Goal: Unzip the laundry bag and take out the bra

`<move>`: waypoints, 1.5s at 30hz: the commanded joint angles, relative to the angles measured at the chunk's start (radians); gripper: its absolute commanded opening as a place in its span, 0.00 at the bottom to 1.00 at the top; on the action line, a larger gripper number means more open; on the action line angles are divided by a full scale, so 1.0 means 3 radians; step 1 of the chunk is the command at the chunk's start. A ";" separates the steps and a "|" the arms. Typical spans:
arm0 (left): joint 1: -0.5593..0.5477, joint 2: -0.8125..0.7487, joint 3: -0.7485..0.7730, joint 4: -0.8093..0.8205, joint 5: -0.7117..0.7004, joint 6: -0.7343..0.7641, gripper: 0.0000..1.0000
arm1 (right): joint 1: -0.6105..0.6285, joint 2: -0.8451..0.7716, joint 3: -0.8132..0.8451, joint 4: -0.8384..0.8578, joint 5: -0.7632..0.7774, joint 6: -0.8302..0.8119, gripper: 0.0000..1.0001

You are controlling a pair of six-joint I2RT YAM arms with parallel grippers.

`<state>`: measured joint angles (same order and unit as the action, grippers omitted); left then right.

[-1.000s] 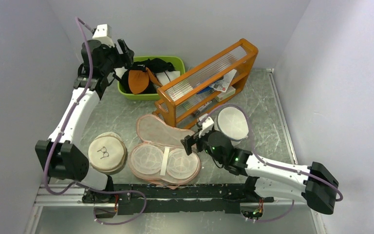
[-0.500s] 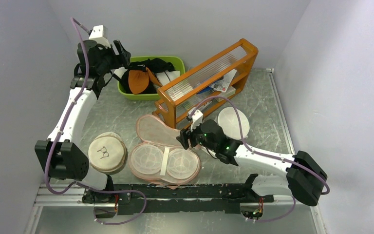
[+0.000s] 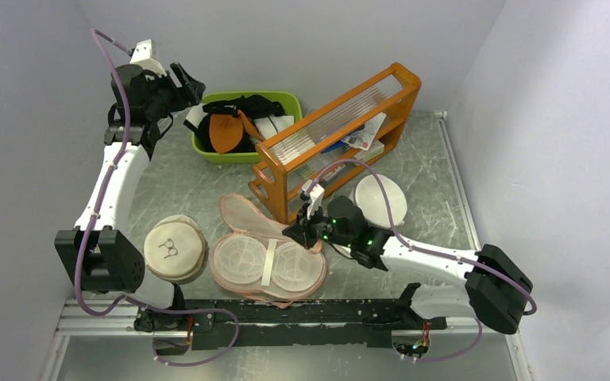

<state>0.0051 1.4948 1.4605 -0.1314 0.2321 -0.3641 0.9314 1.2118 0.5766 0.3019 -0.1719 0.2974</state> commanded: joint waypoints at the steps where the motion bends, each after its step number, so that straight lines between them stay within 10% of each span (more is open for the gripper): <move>1: 0.0034 -0.0039 0.0041 0.0144 0.0095 -0.0054 0.81 | 0.0096 -0.0019 -0.0155 0.0188 -0.0440 0.0300 0.01; 26: -0.0001 -0.0062 0.0008 0.0205 0.0222 -0.0083 0.78 | 0.0546 0.0540 -0.0941 0.1201 -0.0363 0.0955 0.08; 45: -0.0243 0.0006 0.0046 0.0111 0.0025 0.0176 0.81 | 0.0394 -0.0666 -0.0471 -0.0141 0.0555 0.0214 0.89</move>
<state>-0.0532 1.4944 1.4605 -0.1173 0.2615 -0.3481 1.0672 1.0851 0.3641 0.4175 -0.1287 0.4599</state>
